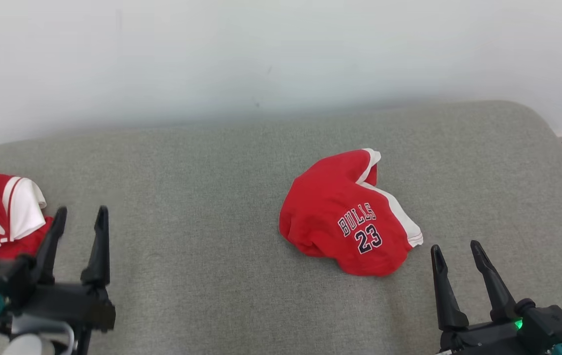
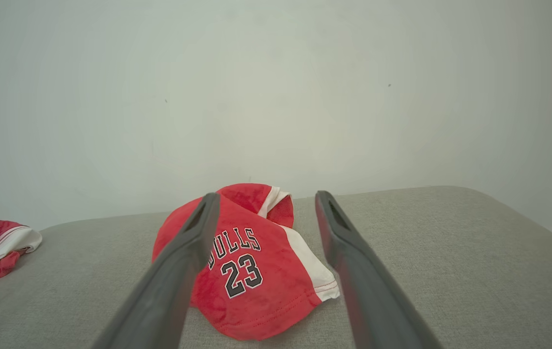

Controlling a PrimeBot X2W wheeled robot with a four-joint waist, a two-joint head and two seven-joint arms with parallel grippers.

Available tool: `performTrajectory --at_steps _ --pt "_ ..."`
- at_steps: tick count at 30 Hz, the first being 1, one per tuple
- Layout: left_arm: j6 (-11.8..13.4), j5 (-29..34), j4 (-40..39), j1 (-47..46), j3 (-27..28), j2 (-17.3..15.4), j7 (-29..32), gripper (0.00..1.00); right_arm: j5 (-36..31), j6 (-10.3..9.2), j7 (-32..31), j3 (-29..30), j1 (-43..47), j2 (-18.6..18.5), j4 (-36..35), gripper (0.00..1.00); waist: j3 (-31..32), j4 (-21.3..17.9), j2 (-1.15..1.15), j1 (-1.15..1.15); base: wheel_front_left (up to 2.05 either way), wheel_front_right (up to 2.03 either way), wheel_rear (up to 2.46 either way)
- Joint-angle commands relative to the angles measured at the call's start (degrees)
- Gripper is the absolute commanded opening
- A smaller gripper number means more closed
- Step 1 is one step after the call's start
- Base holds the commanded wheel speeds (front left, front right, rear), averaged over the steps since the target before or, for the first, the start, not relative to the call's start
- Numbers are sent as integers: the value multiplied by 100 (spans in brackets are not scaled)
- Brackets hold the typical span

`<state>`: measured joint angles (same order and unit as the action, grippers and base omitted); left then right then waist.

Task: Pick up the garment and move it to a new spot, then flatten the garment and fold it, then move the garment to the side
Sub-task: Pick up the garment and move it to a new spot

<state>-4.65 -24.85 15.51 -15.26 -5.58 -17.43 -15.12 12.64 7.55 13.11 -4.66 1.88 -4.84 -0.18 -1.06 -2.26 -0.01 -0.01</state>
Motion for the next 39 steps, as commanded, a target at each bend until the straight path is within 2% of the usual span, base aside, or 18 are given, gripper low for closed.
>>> performTrajectory --at_steps 1,7,16,21,39 --pt "10 13 -124 227 17 19 -5 100 -36 -13 -4 27 76 12 20 100 65 54 1 1 0 0 0" --pt "75 74 -529 713 107 50 -4 100 -21 -13 3 58 153 14 85 100 116 189 1 1 0 0 0" --pt "166 178 -1117 1352 151 430 -5 100 3 -13 28 145 196 -22 208 100 167 401 1 1 0 0 0" --pt "190 487 -1208 1541 121 566 -5 100 5 -13 23 141 190 -23 247 100 185 441 1 1 0 0 0" --pt "-49 989 -1409 1931 334 939 -5 100 51 -13 66 189 278 16 360 100 194 395 1 1 0 0 0"
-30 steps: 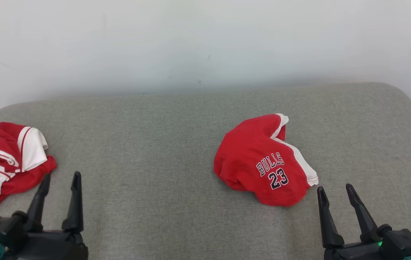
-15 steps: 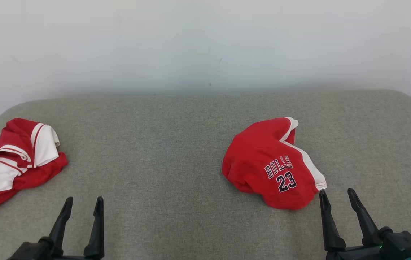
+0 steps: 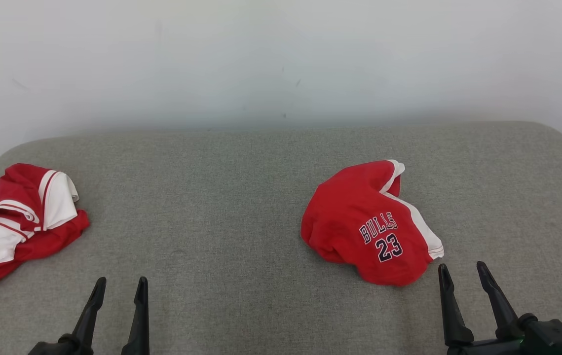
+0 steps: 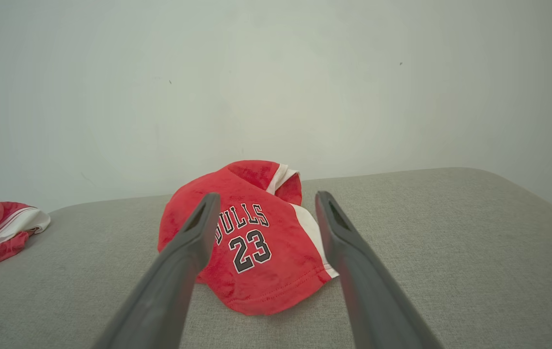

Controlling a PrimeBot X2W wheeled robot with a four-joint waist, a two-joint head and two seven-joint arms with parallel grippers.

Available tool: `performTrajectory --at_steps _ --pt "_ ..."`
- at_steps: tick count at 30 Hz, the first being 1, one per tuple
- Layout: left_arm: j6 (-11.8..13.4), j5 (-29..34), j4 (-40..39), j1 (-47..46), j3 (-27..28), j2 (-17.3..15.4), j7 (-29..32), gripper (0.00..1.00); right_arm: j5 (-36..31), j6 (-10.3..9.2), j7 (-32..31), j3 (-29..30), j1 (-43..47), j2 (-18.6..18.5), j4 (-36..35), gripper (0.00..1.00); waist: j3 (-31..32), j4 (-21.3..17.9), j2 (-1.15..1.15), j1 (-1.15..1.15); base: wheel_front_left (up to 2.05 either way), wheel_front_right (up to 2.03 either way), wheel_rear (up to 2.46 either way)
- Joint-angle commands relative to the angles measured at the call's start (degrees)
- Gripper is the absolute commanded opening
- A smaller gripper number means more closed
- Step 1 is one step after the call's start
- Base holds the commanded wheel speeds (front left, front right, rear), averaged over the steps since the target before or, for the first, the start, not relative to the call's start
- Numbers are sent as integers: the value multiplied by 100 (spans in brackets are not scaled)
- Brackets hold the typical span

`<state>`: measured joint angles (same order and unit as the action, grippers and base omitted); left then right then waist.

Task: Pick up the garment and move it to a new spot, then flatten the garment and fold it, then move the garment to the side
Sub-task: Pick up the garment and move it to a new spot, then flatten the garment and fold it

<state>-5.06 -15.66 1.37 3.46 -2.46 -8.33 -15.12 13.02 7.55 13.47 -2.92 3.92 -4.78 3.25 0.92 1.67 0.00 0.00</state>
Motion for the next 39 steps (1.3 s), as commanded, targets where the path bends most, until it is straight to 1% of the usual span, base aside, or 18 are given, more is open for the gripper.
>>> performTrajectory --at_steps 1,9,30,35,39 --pt "-15 134 3 54 28 15 -5 100 14 -13 27 16 79 16 23 100 -5 1 0 0 0 0 0" --pt "-33 170 -5 46 128 121 -5 100 23 -13 56 33 76 30 72 100 -3 6 0 0 0 0 0" --pt "-141 336 89 50 209 194 -5 100 50 -13 75 79 88 51 150 100 -16 73 0 0 0 0 0" --pt "-155 361 101 -25 179 224 -5 100 96 -13 32 120 -204 -243 279 100 -90 111 0 0 0 0 0" --pt "-171 387 116 -149 105 268 -5 100 99 -13 -92 55 -620 -641 496 100 -243 188 0 0 0 0 0"
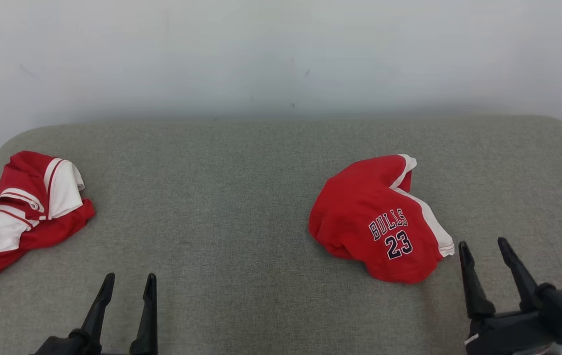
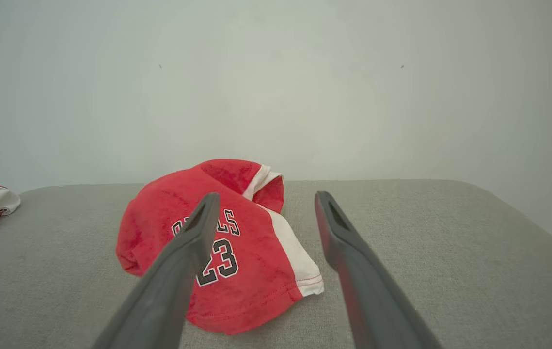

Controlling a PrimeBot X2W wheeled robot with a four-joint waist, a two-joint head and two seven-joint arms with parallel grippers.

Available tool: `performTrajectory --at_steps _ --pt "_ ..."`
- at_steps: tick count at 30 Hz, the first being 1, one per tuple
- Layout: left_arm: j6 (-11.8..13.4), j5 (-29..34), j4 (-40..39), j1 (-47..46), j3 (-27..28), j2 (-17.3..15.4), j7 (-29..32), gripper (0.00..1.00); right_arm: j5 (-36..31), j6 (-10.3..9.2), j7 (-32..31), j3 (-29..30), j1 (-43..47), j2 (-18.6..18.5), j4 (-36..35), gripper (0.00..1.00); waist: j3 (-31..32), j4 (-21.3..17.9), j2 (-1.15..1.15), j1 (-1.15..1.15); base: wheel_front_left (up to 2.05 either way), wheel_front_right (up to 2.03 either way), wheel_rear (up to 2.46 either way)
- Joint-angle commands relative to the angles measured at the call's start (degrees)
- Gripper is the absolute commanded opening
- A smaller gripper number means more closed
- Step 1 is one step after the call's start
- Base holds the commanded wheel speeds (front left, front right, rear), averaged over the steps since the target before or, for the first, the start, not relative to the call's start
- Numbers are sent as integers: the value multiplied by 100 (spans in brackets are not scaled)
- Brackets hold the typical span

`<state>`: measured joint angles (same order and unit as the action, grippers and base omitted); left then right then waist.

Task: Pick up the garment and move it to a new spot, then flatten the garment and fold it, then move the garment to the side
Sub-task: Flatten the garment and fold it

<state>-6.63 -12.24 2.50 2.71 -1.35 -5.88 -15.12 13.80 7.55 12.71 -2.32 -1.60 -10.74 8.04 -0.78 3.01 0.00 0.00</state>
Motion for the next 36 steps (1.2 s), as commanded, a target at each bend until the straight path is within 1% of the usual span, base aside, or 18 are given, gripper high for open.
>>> performTrajectory --at_steps 1,5,8,11,12,15,19,24,31,32,33,36 --pt "-19 56 10 -99 -27 30 -5 100 45 -13 -56 -26 -187 -140 102 100 -113 76 0 0 0 0 0" --pt "-23 82 33 -256 -128 74 -5 100 161 -13 -162 -70 -703 -547 585 100 -333 211 0 0 0 0 0" --pt "-36 95 67 -353 -173 98 -5 100 266 -13 -168 -154 -1062 -781 1055 100 -485 319 0 0 0 0 0" --pt "-46 98 94 -461 -219 124 -5 100 373 -13 -159 -254 -1375 -966 1585 100 -638 424 0 0 0 0 0" --pt "-46 98 94 -461 -219 124 -5 100 373 -13 -159 -254 -1375 -966 1585 100 -638 424 0 0 0 0 0" --pt "-59 104 117 -569 -282 146 -5 100 503 -13 -108 -370 -1650 -1081 2141 100 -766 542 0 0 0 0 0" --pt "-71 88 164 -695 -343 168 -5 100 673 -13 -54 -599 -1918 -1150 2871 100 -874 680 0 0 0 0 0" --pt "-68 84 213 -785 -363 174 -5 100 957 -13 14 -948 -2077 -1117 3611 100 -897 803 0 0 0 0 0" --pt "-74 78 260 -822 -351 170 -5 100 1286 -12 57 -1458 -2255 -978 4309 100 -893 859 0 0 0 0 0" --pt "-75 75 263 -831 -351 170 -5 100 1359 -11 65 -1548 -2297 -958 4358 33 -894 868 0 0 0 0 0" --pt "-76 72 268 -838 -357 172 -5 100 1410 -5 76 -1625 -2338 -947 4410 0 -893 879 0 0 0 0 0" --pt "-78 65 280 -812 -344 173 -5 100 1602 -6 137 -1775 -2424 -973 4463 0 -853 884 0 0 0 0 0"
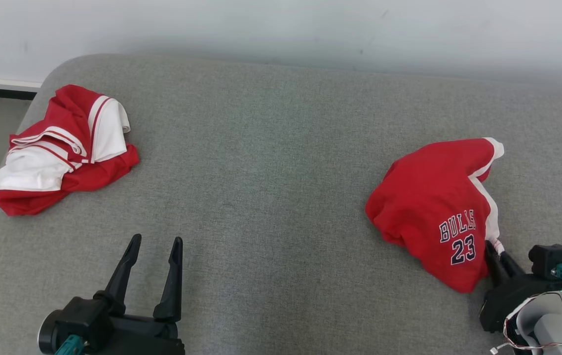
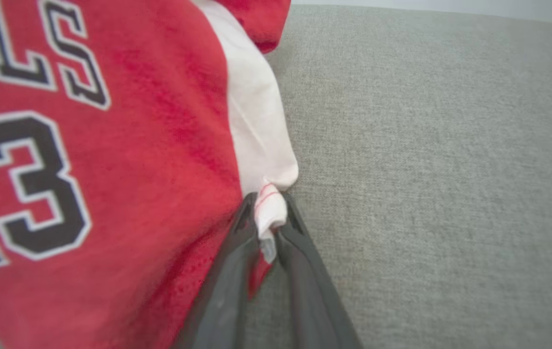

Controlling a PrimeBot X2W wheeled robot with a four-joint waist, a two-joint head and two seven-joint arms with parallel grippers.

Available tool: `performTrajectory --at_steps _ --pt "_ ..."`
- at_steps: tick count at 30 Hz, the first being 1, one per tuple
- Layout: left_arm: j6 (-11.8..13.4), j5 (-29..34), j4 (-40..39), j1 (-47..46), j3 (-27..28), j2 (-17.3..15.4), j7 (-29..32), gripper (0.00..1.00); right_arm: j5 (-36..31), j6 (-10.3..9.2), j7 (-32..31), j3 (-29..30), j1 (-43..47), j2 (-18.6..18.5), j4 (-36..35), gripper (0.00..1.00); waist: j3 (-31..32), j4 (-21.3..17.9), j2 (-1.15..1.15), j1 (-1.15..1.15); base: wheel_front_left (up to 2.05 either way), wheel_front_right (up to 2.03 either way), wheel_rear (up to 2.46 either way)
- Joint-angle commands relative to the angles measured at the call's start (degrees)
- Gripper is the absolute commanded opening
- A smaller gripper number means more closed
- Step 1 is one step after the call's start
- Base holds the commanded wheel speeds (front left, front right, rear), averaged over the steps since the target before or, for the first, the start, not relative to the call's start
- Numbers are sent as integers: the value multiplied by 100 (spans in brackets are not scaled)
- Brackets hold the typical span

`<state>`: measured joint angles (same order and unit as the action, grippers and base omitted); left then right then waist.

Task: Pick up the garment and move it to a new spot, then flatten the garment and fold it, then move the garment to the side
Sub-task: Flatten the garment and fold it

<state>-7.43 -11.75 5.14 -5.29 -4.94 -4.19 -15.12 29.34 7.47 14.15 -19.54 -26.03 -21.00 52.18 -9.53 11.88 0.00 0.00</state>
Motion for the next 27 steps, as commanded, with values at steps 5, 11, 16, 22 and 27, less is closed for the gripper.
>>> performTrajectory --at_steps 5,11,16,22,27 --pt "6 9 31 148 120 -11 -5 100 300 3 100 -49 -71 -236 38 0 185 -96 0 0 0 0 0" --pt "4 -24 10 215 167 8 -5 100 400 3 110 429 -99 -835 -147 0 357 -239 0 0 0 0 0" --pt "4 -22 23 229 136 22 -5 100 235 3 112 817 -254 -1294 -429 0 424 -294 0 0 0 0 0" --pt "3 -55 48 267 167 29 -5 100 -28 3 112 930 -553 -1454 -902 0 539 -306 0 0 0 0 0" --pt "3 -77 73 331 185 34 -5 100 -406 3 89 539 -1011 -1151 -1413 0 706 -239 0 0 0 0 0"
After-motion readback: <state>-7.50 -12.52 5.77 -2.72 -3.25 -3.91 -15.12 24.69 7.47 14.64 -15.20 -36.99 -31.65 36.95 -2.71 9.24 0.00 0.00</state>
